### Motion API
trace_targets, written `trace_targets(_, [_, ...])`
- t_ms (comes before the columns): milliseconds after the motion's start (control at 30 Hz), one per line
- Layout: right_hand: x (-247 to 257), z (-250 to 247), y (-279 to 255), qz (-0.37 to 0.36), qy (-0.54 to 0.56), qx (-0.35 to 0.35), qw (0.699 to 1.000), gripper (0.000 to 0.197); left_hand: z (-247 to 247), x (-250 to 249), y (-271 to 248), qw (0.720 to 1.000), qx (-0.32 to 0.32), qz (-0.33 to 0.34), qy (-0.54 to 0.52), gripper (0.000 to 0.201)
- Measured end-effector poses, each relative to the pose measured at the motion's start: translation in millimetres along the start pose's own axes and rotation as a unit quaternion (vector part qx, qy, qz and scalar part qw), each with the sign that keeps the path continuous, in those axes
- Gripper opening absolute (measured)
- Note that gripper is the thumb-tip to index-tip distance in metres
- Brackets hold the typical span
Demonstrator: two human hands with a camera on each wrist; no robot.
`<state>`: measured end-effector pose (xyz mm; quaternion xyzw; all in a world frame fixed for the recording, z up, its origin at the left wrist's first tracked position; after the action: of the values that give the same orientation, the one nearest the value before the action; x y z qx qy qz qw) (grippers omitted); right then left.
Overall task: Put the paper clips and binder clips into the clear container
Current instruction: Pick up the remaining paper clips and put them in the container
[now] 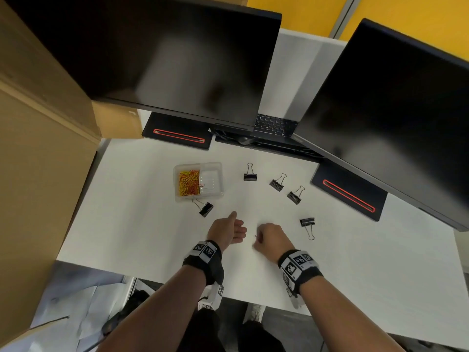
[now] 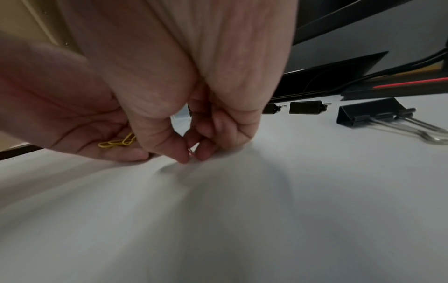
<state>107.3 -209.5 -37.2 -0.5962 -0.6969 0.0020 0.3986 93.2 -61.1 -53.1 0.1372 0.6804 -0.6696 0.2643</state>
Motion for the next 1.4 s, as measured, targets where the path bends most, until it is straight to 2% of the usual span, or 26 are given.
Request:
trace_targets(100, [-4, -5, -1, 0.018, 0.116, -0.036, 0.992, 0.010, -4, -1, -3, 1.000, 0.005, 0.000, -0.022, 0.047])
trace_targets(167, [-2, -12, 4, 0.057, 0.225, -0.062, 0.971, 0.017, -10, -5, -8, 0.997, 0.015, 0.002, -0.069, 0.049])
trace_targets(300, [31, -17, 24, 0.107, 0.468, -0.004, 0.877, 0.023, -34, -30, -20, 0.987, 0.008, 0.036, -0.154, 0.050])
trace_targets(433, [89, -25, 47, 0.106, 0.604, 0.042, 0.788, 0.014, -78, -63, -23, 0.973, -0.041, 0.095, -0.206, 0.051])
trace_targets(500, [118, -25, 61, 0.105, 0.639, 0.069, 0.759, 0.021, -99, -78, -19, 0.965, -0.075, 0.114, -0.224, 0.052])
trace_targets(667, [173, -20, 82, 0.113, 0.657, 0.077, 0.741, 0.035, -130, -107, -8, 0.962, -0.121, 0.130, -0.205, 0.063])
trace_targets(800, [194, -15, 84, 0.122, 0.693, 0.085, 0.705, 0.051, -134, -115, 0, 0.971, -0.133, 0.120, -0.157, 0.073])
trace_targets(867, [196, -14, 83, 0.121, 0.710, 0.096, 0.687, 0.049, -134, -114, 0, 0.973, -0.144, 0.119, -0.139, 0.077])
trace_targets(933, [191, -17, 82, 0.116, 0.723, 0.094, 0.675, 0.038, -131, -114, -2, 0.970, -0.129, 0.139, -0.154, 0.074])
trace_targets(967, [186, -20, 81, 0.112, 0.717, 0.083, 0.683, 0.031, -129, -115, -4, 0.968, -0.121, 0.157, -0.150, 0.069])
trace_targets(1000, [180, -24, 81, 0.101, 0.695, 0.070, 0.709, 0.027, -126, -116, -7, 0.969, -0.116, 0.177, -0.131, 0.063])
trace_targets(1100, [151, -43, 73, 0.058, 0.557, 0.009, 0.829, 0.022, -114, -117, -22, 0.965, -0.117, 0.231, -0.046, 0.033])
trace_targets(1167, [118, -54, 65, 0.051, 0.459, -0.046, 0.886, 0.016, -104, -109, -33, 0.961, -0.126, 0.244, 0.018, 0.025])
trace_targets(1233, [78, -59, 54, 0.052, 0.356, -0.093, 0.928, 0.013, -91, -93, -37, 0.960, -0.101, 0.248, 0.077, 0.021])
trace_targets(1300, [45, -58, 42, 0.052, 0.220, -0.097, 0.969, 0.009, -78, -73, -37, 0.954, -0.069, 0.247, 0.153, 0.019])
trace_targets(1400, [17, -41, 23, 0.045, 0.099, -0.059, 0.992, 0.008, -57, -43, -35, 0.921, -0.044, 0.234, 0.310, 0.020])
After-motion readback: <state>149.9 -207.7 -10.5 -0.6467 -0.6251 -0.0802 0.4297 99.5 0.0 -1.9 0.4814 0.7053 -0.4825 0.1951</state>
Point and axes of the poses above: each hand's wrist, its own y-axis towards the middle knuckle, its own z-axis out of the palm, x = y × z, the point moved 4 cm from there along y, towards the middle knuckle, and after that the axes turned 5 degrees about y, right-handed, at the moved point
